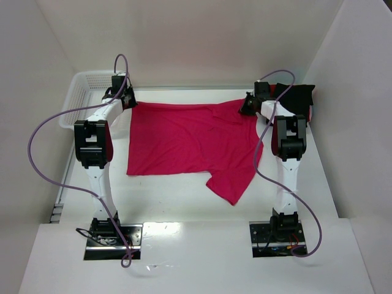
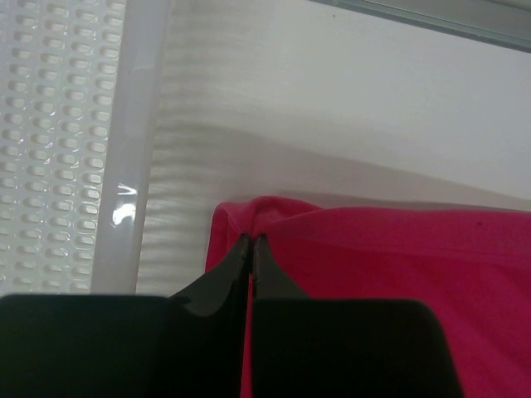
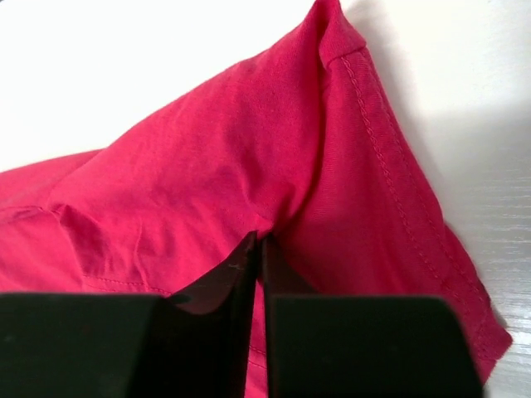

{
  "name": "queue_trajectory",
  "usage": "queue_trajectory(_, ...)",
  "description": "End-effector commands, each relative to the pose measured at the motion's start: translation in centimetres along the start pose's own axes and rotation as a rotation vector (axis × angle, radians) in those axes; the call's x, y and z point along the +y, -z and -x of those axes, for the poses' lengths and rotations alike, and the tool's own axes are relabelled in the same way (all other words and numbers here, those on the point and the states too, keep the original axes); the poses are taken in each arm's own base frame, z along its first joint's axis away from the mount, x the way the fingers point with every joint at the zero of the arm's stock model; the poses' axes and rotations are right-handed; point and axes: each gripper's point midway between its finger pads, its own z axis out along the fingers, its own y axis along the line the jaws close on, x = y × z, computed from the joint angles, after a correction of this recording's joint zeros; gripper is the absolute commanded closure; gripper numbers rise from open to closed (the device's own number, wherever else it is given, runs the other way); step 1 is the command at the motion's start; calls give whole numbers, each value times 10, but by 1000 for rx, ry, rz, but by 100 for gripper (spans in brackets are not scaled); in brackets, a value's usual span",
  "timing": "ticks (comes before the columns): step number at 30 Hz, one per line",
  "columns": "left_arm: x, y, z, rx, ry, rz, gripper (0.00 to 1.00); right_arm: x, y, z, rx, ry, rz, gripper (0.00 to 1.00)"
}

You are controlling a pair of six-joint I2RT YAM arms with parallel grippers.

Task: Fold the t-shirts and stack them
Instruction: Grap the side of the flattened tshirt furthest away from the robot with both arms

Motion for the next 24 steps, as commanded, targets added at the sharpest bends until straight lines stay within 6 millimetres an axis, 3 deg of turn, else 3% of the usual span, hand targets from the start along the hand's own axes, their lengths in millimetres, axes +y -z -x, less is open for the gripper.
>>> queue_trajectory(1, 0, -1, 22, -54, 0, -4, 100, 7, 5, 15, -24, 7, 2, 94)
queue_trajectory(3, 0, 2, 26, -63, 0, -6, 100, 10, 12, 28, -58, 12, -7, 100)
queue_trajectory(4, 0, 3, 23, -53, 0, -4, 100, 12, 22, 43, -94, 12, -9, 100)
queue_trajectory(6, -3, 9, 34, -73, 0, -17, 100, 17, 32, 49, -108, 15, -2, 100)
queue_trajectory(10, -5, 27, 49, -103, -8, -23, 100, 25, 66, 88, -178, 11, 18, 100)
queue_trajectory(15, -1, 39, 41, -86, -4, -33, 100, 51, 117, 117, -255, 52, 73, 100)
queue_trajectory(19, 4, 50, 43, -97, 2, -27, 100, 62, 136, 109, -240, 60, 118, 100)
queue_trajectory(20, 6, 48, 33, -77, 1, -23, 100, 64, 139, 105, -233, 61, 130, 100)
queue_trajectory(24, 7, 58, 30, -74, 1, -23, 100, 68, 156, 94, -228, 54, 149, 100)
